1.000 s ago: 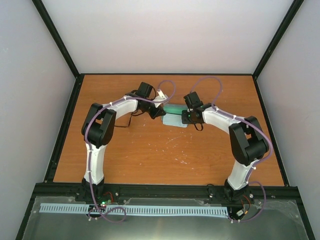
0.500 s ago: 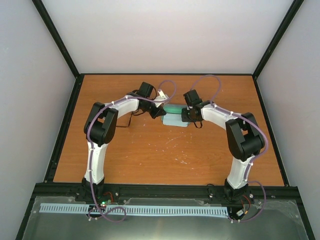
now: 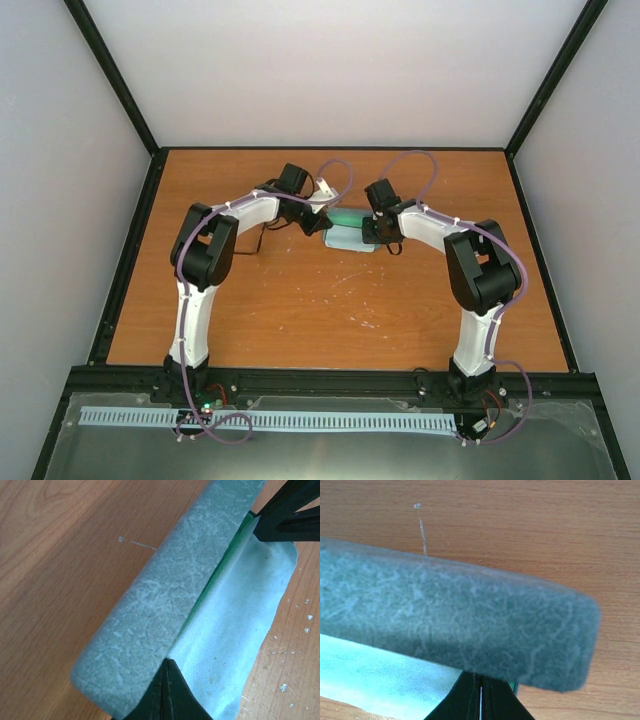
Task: Organize the sunglasses
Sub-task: Place the glasses cleaning cloth in the sunglasses case.
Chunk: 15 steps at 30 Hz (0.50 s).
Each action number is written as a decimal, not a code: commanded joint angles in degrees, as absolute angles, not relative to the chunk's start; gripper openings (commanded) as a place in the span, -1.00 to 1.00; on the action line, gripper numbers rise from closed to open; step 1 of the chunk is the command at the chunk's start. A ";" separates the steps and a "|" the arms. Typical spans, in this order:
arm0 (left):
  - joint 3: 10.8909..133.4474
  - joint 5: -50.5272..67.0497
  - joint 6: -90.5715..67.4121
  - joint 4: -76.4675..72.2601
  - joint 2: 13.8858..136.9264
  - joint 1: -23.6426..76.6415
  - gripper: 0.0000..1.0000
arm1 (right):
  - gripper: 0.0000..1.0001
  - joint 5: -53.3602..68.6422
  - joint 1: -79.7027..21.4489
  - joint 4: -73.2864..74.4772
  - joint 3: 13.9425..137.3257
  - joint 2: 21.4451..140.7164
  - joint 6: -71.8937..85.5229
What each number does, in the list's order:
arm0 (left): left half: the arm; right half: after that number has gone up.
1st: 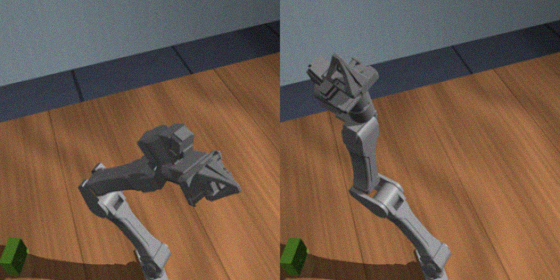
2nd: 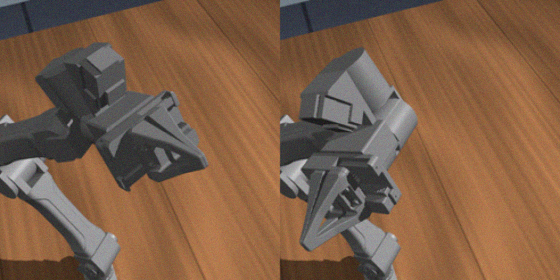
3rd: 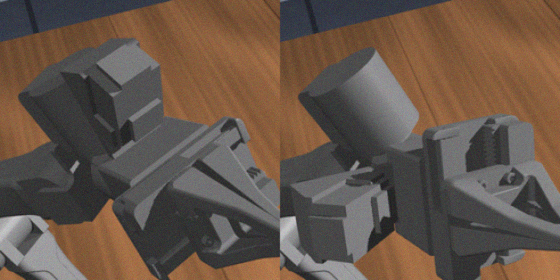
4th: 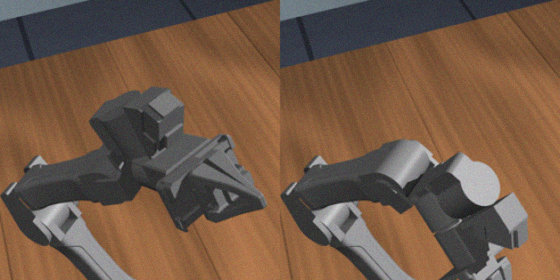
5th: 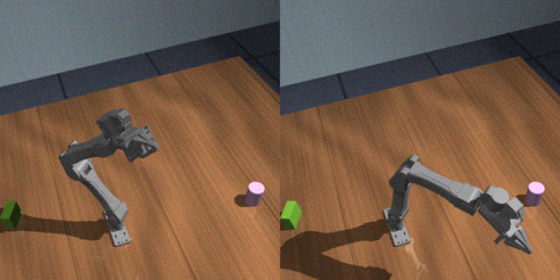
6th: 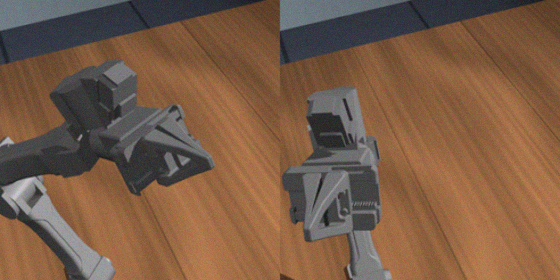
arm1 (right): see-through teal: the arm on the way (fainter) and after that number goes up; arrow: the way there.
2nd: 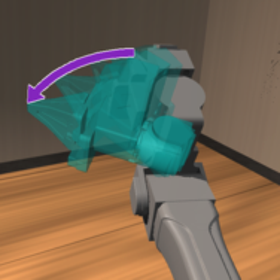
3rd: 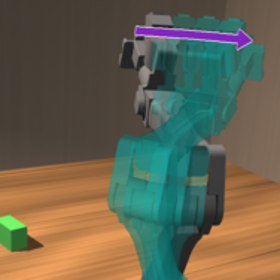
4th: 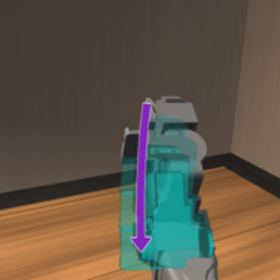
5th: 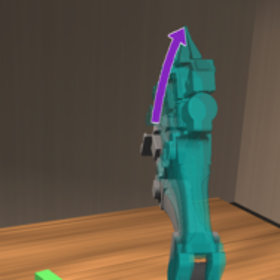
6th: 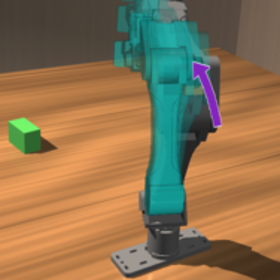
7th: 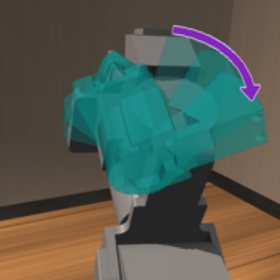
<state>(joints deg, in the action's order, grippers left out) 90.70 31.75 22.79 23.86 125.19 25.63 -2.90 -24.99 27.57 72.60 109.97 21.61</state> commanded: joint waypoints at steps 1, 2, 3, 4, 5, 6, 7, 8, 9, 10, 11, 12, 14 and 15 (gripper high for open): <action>93.00 31.32 22.10 22.47 126.48 25.66 -0.99 | -0.94 -4.82 -24.52 27.46 73.97 111.03 21.32; 92.87 31.25 22.03 22.28 126.54 25.62 -0.99 | -0.94 -5.00 -24.52 27.57 74.09 111.09 21.50; 92.78 31.16 22.01 21.98 126.55 25.65 -0.99 | -0.95 -5.10 -24.50 27.56 74.22 111.29 21.50; 92.73 31.12 21.91 21.71 126.56 25.62 -0.99 | -0.94 -5.11 -24.45 27.63 74.36 111.43 21.56; 92.77 31.08 21.81 21.52 126.64 25.66 -0.99 | -0.94 -5.22 -24.47 27.66 74.42 111.55 21.65; 92.81 31.01 21.73 21.35 126.65 25.64 -0.99 | -0.94 -5.38 -24.44 27.64 74.51 111.61 21.70; 92.88 30.95 21.55 21.17 126.69 25.66 -0.99 | -0.94 -5.65 -24.41 27.60 74.45 111.55 21.76; 92.94 30.76 21.49 21.04 126.66 25.65 -0.99 | -0.94 -6.00 -24.44 27.48 74.40 111.45 21.84; 92.98 30.70 21.44 20.81 126.63 25.65 -0.99 | -0.95 -6.24 -24.49 27.28 74.42 111.37 21.85; 92.99 30.60 21.38 20.70 126.57 25.62 -0.99 | -0.95 -6.46 -24.51 27.25 74.40 111.31 21.84; 93.07 30.59 21.36 20.62 126.64 25.66 -0.99 | -0.95 -6.58 -24.45 27.09 74.42 111.33 21.96; 93.15 30.59 21.36 20.65 126.74 25.74 -0.99 | -0.95 -6.66 -24.51 26.92 74.42 111.31 21.90; 93.13 30.50 21.28 20.68 126.94 25.75 -0.99 | -0.95 -6.89 -24.43 26.93 74.50 111.51 21.93; 93.08 30.54 21.21 20.66 126.99 25.71 -0.98 | -0.95 -7.00 -24.50 26.89 74.60 111.53 22.01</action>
<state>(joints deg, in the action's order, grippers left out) 90.72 31.00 22.04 21.87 125.58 25.63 -4.71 -24.93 27.24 73.14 110.93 21.65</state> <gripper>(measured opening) 0.022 0.029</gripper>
